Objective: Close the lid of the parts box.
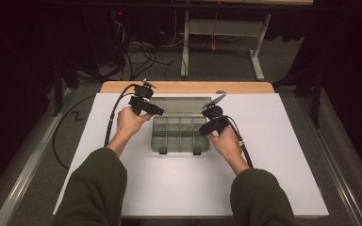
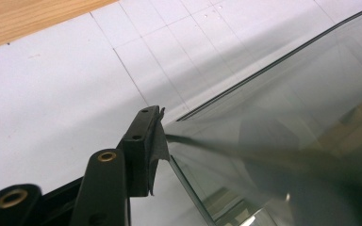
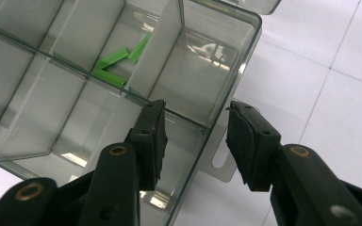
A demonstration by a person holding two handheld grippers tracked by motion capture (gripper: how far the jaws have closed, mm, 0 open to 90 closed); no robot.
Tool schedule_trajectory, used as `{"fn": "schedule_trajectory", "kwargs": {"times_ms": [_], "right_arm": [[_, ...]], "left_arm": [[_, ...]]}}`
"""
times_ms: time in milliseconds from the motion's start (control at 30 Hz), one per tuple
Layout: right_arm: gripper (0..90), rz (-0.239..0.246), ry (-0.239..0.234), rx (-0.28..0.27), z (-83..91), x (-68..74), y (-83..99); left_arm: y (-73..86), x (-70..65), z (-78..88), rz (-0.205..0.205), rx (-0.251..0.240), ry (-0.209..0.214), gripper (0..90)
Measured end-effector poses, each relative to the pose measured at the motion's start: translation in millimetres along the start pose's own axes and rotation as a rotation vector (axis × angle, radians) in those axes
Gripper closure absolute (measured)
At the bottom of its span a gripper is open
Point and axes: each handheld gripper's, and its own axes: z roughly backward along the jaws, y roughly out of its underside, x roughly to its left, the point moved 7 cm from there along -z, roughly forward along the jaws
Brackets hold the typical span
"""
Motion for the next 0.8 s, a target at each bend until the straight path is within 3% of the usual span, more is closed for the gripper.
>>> {"fn": "schedule_trajectory", "kwargs": {"times_ms": [500, 800], "right_arm": [[62.0, 0.067, 0.022, -0.064, 0.0, 0.6, 5.7], [60.5, 0.091, -0.031, -0.118, 9.3, 0.7, 9.9]], "left_arm": [[2.1, -5.6, 2.4, -0.037, 0.009, -0.032, 48.5], [2.5, -7.0, 4.1, -0.052, 0.009, -0.041, 48.2]]}}
